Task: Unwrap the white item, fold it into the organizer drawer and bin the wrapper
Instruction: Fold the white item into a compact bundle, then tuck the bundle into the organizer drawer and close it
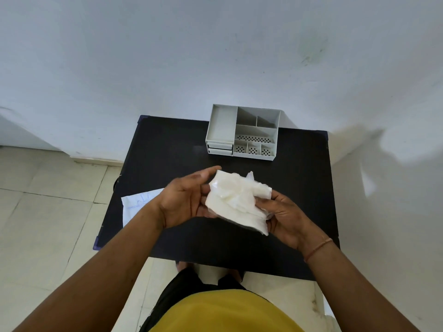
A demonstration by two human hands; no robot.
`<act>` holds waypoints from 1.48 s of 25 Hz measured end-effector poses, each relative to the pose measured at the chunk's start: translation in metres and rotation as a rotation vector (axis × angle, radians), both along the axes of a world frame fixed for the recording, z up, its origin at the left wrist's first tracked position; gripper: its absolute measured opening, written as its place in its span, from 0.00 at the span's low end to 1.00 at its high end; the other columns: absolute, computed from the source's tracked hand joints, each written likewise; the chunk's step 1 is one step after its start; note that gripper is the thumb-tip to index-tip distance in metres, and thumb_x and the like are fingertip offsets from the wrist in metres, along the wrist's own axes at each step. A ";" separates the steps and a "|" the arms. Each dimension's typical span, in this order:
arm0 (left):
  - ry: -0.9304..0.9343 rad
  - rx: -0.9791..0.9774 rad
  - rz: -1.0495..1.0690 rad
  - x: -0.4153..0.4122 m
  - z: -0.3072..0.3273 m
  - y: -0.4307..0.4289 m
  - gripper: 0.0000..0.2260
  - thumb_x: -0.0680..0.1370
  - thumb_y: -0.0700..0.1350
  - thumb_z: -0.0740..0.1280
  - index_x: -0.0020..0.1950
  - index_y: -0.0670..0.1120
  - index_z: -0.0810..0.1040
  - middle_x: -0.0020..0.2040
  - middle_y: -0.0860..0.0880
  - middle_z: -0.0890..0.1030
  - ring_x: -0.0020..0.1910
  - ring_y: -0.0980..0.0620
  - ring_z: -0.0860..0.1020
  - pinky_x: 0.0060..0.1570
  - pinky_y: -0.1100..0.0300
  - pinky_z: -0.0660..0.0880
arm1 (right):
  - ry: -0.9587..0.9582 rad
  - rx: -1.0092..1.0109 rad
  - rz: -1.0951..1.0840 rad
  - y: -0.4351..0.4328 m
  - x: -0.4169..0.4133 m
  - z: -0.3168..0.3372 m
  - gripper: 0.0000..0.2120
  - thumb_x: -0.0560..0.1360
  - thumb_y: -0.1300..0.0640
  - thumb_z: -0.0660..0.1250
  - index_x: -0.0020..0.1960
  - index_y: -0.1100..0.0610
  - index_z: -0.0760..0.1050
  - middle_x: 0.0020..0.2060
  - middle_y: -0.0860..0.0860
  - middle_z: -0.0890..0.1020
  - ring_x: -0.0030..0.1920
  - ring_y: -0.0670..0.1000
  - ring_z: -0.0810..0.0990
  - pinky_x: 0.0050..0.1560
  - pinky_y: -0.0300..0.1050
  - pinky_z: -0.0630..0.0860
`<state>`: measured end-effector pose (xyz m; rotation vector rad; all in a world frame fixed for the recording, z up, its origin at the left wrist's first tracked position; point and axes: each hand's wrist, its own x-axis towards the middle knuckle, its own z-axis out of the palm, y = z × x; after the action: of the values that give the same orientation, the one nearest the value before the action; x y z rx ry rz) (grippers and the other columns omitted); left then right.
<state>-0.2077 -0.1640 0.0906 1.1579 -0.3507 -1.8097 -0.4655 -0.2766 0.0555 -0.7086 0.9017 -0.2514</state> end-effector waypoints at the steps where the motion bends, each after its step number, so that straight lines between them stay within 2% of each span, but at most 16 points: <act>1: -0.091 0.016 -0.040 0.002 0.001 -0.001 0.22 0.82 0.52 0.70 0.75 0.47 0.78 0.65 0.38 0.85 0.57 0.37 0.85 0.43 0.49 0.88 | -0.007 -0.004 0.001 0.000 0.004 0.002 0.21 0.70 0.58 0.76 0.63 0.55 0.84 0.63 0.59 0.85 0.58 0.60 0.84 0.54 0.55 0.83; 3: -0.299 0.072 -0.116 0.003 0.001 -0.004 0.17 0.79 0.46 0.74 0.67 0.43 0.84 0.57 0.40 0.88 0.48 0.42 0.88 0.35 0.55 0.86 | 0.019 -0.048 0.036 0.000 0.011 0.004 0.22 0.70 0.57 0.77 0.64 0.56 0.83 0.63 0.60 0.85 0.57 0.60 0.85 0.53 0.55 0.83; 5: -0.451 0.106 -0.139 0.008 -0.004 -0.009 0.12 0.78 0.41 0.76 0.61 0.42 0.86 0.52 0.42 0.89 0.42 0.45 0.88 0.31 0.57 0.83 | 0.059 -0.101 0.094 0.001 0.018 0.004 0.20 0.72 0.58 0.77 0.63 0.54 0.83 0.61 0.60 0.86 0.55 0.59 0.87 0.52 0.57 0.84; 9: -0.584 0.084 -0.295 0.036 -0.017 -0.028 0.10 0.76 0.37 0.78 0.57 0.41 0.87 0.47 0.42 0.90 0.37 0.44 0.87 0.26 0.58 0.80 | 0.104 -0.081 0.224 0.003 0.033 0.001 0.19 0.77 0.58 0.74 0.68 0.50 0.80 0.59 0.58 0.87 0.56 0.61 0.87 0.47 0.59 0.86; 12: -0.511 0.088 -0.323 0.056 -0.026 -0.049 0.11 0.77 0.43 0.79 0.59 0.46 0.87 0.47 0.41 0.89 0.35 0.45 0.84 0.28 0.57 0.76 | 0.117 -0.042 0.158 0.005 0.045 -0.007 0.17 0.78 0.57 0.74 0.67 0.52 0.80 0.57 0.57 0.87 0.55 0.59 0.88 0.49 0.59 0.86; 15: -0.314 0.206 -0.157 0.076 -0.040 -0.077 0.19 0.81 0.61 0.71 0.65 0.49 0.85 0.49 0.43 0.88 0.36 0.48 0.83 0.32 0.57 0.77 | 0.136 0.016 -0.068 0.008 0.062 -0.017 0.21 0.75 0.54 0.75 0.67 0.55 0.80 0.56 0.58 0.88 0.51 0.57 0.87 0.43 0.52 0.86; 16: -0.283 0.271 -0.069 0.082 -0.047 -0.088 0.21 0.81 0.62 0.69 0.65 0.48 0.85 0.51 0.44 0.89 0.37 0.49 0.84 0.32 0.57 0.78 | 0.145 0.043 -0.166 0.009 0.067 -0.020 0.22 0.74 0.54 0.75 0.67 0.56 0.80 0.57 0.58 0.88 0.51 0.57 0.87 0.40 0.50 0.86; 19: -0.284 0.433 0.156 0.095 -0.088 -0.125 0.16 0.82 0.51 0.72 0.66 0.43 0.83 0.57 0.43 0.89 0.37 0.50 0.86 0.34 0.57 0.81 | 0.127 0.112 -0.365 0.013 0.077 -0.030 0.21 0.75 0.55 0.74 0.67 0.57 0.80 0.60 0.60 0.87 0.51 0.56 0.88 0.39 0.48 0.86; 22: -0.202 0.522 0.282 0.100 -0.121 -0.159 0.11 0.83 0.42 0.70 0.63 0.39 0.83 0.60 0.41 0.88 0.38 0.49 0.87 0.30 0.59 0.82 | 0.090 0.120 -0.465 0.015 0.087 -0.030 0.18 0.78 0.57 0.72 0.67 0.57 0.80 0.59 0.58 0.87 0.48 0.54 0.89 0.37 0.47 0.86; 24: -0.168 0.540 0.345 0.098 -0.134 -0.180 0.10 0.83 0.37 0.68 0.62 0.36 0.82 0.59 0.38 0.87 0.41 0.47 0.87 0.26 0.61 0.80 | 0.081 0.111 -0.523 0.016 0.095 -0.029 0.19 0.77 0.57 0.72 0.67 0.57 0.80 0.59 0.58 0.87 0.49 0.55 0.89 0.36 0.47 0.86; 26: -0.154 0.545 0.392 0.094 -0.143 -0.193 0.12 0.81 0.33 0.68 0.65 0.33 0.80 0.57 0.36 0.87 0.41 0.46 0.87 0.22 0.63 0.77 | 0.079 0.097 -0.569 0.017 0.102 -0.031 0.21 0.75 0.56 0.73 0.67 0.57 0.80 0.60 0.59 0.87 0.50 0.56 0.89 0.37 0.47 0.86; 29: -0.157 0.552 0.444 0.087 -0.151 -0.199 0.13 0.79 0.32 0.69 0.63 0.35 0.81 0.55 0.36 0.88 0.39 0.47 0.86 0.23 0.61 0.78 | 0.087 0.097 -0.611 0.023 0.110 -0.036 0.22 0.74 0.56 0.74 0.67 0.57 0.79 0.60 0.58 0.87 0.54 0.58 0.88 0.41 0.50 0.87; 33: -0.187 0.554 0.406 0.086 -0.153 -0.190 0.06 0.80 0.35 0.72 0.55 0.39 0.85 0.45 0.43 0.86 0.37 0.49 0.84 0.30 0.56 0.81 | 0.076 0.123 -0.649 0.031 0.111 -0.040 0.22 0.74 0.57 0.74 0.68 0.56 0.79 0.61 0.58 0.87 0.57 0.59 0.88 0.44 0.52 0.87; 37: -0.218 0.586 0.315 0.079 -0.156 -0.164 0.03 0.79 0.34 0.71 0.51 0.39 0.83 0.45 0.42 0.85 0.37 0.49 0.83 0.40 0.50 0.84 | 0.064 0.138 -0.684 0.034 0.108 -0.041 0.21 0.73 0.57 0.74 0.66 0.55 0.80 0.60 0.58 0.87 0.55 0.58 0.88 0.45 0.53 0.87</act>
<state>-0.1285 -0.3277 -0.0650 1.7125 0.2538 -1.5463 -0.3576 -0.2426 0.0146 -0.2599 1.1919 -0.7665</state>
